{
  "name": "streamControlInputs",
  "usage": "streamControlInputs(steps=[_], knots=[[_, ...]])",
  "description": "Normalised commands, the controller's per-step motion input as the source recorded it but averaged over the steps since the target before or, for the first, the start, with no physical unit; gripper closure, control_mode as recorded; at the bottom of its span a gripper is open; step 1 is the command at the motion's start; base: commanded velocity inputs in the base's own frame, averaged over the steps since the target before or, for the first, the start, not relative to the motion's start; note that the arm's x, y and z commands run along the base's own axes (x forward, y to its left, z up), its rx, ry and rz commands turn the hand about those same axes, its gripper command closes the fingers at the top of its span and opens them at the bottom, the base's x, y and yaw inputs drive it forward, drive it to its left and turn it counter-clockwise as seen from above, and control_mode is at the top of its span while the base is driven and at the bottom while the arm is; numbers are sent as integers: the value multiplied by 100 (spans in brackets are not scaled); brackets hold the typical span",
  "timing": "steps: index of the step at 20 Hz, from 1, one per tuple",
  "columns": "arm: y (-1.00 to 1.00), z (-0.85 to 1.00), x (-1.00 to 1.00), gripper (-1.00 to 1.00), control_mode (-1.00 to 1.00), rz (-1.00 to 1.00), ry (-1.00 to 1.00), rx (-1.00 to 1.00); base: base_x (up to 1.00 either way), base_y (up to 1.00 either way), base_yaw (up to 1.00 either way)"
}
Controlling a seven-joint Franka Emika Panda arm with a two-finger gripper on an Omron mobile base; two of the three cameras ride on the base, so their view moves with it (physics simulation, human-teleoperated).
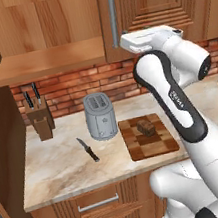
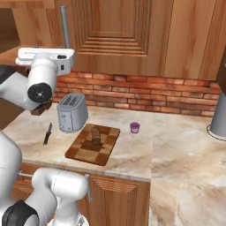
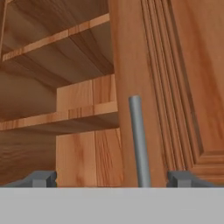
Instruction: Pick the bread, place it on the cutting board, pick the jam, place it on the counter, and close the cabinet.
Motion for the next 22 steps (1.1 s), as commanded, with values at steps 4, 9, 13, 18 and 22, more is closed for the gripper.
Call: streamControlInputs(steps=[4, 9, 13, 18, 22], knots=[[1, 31, -42, -100, -100, -9, 10, 0, 0, 0, 0], [1, 27, -49, -100, -100, -9, 11, 0, 0, 0, 0], [2, 17, -55, -100, -100, -8, 11, 0, 0, 0, 0], [3, 12, -54, -100, -100, -8, 10, 0, 0, 0, 0], [6, 10, -57, -100, -100, -9, 11, 0, 0, 0, 0]])
